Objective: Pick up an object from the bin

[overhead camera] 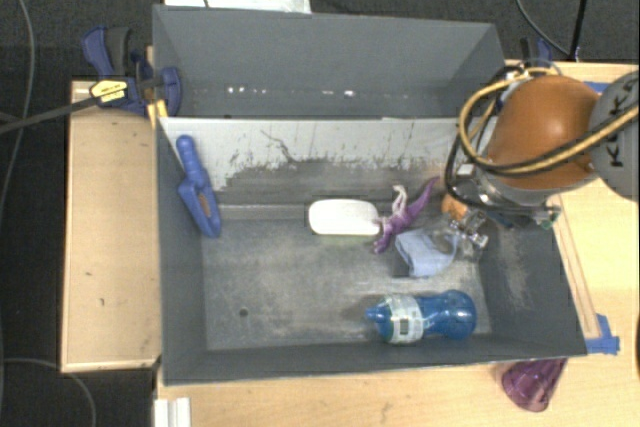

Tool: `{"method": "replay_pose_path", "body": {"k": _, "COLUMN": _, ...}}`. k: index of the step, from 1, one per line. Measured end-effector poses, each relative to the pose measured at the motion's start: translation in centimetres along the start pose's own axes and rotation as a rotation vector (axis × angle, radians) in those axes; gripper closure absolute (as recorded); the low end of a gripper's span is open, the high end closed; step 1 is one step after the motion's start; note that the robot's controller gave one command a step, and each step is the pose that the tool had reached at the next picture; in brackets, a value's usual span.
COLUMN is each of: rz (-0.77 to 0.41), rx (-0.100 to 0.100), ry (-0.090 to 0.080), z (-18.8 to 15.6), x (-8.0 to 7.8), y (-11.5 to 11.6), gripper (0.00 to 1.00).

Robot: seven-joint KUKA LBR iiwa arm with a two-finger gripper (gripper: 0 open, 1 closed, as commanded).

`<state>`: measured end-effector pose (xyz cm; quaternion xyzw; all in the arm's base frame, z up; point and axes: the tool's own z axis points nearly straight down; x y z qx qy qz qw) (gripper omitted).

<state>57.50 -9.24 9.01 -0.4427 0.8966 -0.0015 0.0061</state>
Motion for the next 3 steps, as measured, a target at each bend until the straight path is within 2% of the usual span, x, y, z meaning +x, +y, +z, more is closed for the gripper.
{"method": "replay_pose_path", "body": {"k": 3, "rz": 0.003, "rx": -0.002, "ry": 0.000, "z": -2.7, "x": 0.0, "y": 0.1, "gripper": 1.00}}
